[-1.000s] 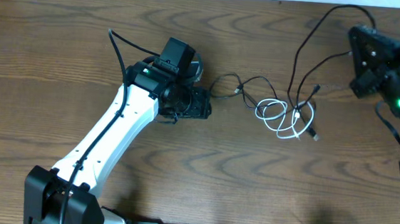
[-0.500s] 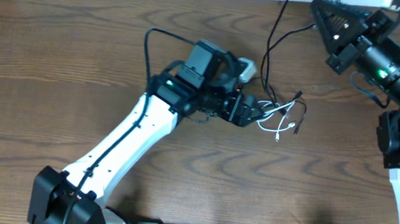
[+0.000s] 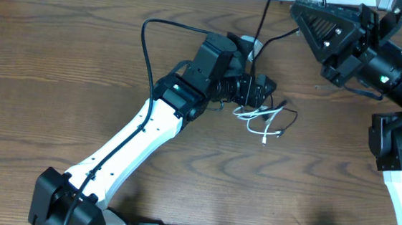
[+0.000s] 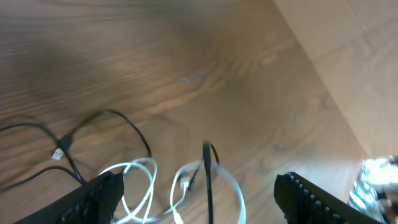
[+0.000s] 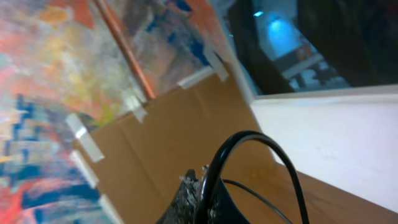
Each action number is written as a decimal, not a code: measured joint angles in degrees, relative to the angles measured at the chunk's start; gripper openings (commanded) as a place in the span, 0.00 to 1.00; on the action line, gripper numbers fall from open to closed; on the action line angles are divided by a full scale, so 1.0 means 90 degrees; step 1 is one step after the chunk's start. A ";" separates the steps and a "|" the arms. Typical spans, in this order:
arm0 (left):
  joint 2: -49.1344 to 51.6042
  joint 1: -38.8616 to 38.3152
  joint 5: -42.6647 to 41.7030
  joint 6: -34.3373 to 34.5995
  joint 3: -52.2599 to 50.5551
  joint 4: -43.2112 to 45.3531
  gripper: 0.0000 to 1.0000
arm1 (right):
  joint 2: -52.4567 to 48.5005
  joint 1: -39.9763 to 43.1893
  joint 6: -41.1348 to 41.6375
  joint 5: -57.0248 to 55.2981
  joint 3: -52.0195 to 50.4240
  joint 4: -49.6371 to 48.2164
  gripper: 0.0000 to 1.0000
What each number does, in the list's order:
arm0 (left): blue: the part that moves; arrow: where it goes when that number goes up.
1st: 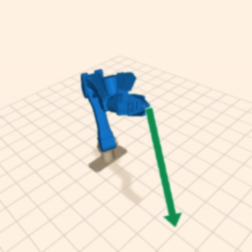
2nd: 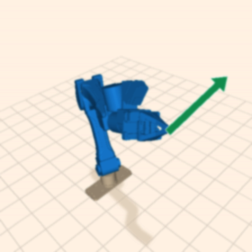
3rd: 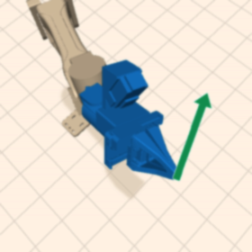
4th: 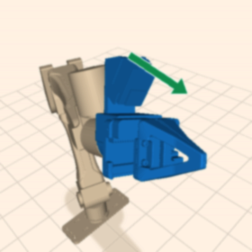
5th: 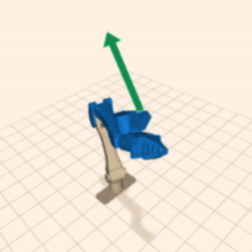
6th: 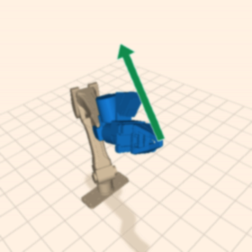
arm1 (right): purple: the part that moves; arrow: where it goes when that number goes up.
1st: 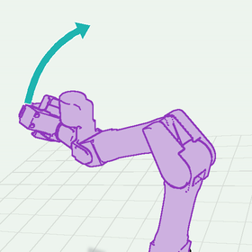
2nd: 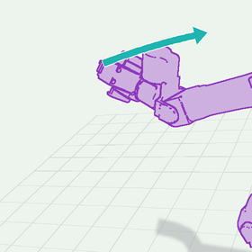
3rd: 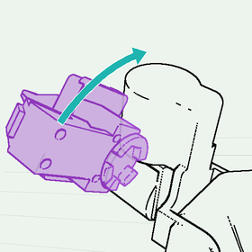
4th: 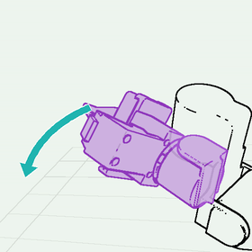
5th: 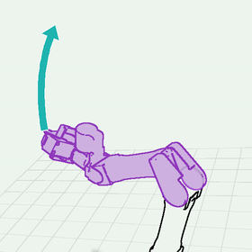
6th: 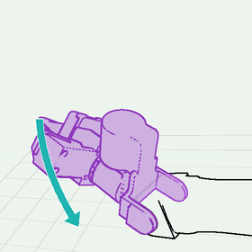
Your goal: Untangle cables
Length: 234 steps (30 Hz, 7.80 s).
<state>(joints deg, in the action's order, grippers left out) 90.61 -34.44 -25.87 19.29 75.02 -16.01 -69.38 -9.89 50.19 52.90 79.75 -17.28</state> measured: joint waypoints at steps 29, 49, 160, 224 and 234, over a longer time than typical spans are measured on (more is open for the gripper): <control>0.0209 -0.0015 0.1586 0.0250 -0.0066 -0.2348 0.82 | -0.0017 0.1518 -0.0219 -0.0612 0.0036 0.0974 0.01; 0.0211 -0.0015 0.1613 0.0134 -0.0078 -0.2934 0.81 | -0.0168 0.1800 -0.2565 -0.6261 0.0044 0.6421 0.01; 0.0053 0.0731 0.2215 0.0070 -0.0078 -0.4473 0.81 | -0.3310 0.3895 -0.4867 -0.2807 0.0049 0.6591 0.67; -0.0838 0.1576 0.2373 0.0882 -0.0369 -0.4862 0.85 | -0.3332 -0.0826 -0.6613 -0.0240 -0.2895 0.4937 0.01; -0.0838 0.1576 0.2373 0.0879 -0.0369 -0.4860 0.85 | -0.2234 0.0444 -0.6047 0.1115 -0.1064 0.4405 0.01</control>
<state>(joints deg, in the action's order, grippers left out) 83.07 -20.25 -4.51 27.20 71.70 -59.75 -89.49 -5.89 -4.23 62.94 70.17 22.37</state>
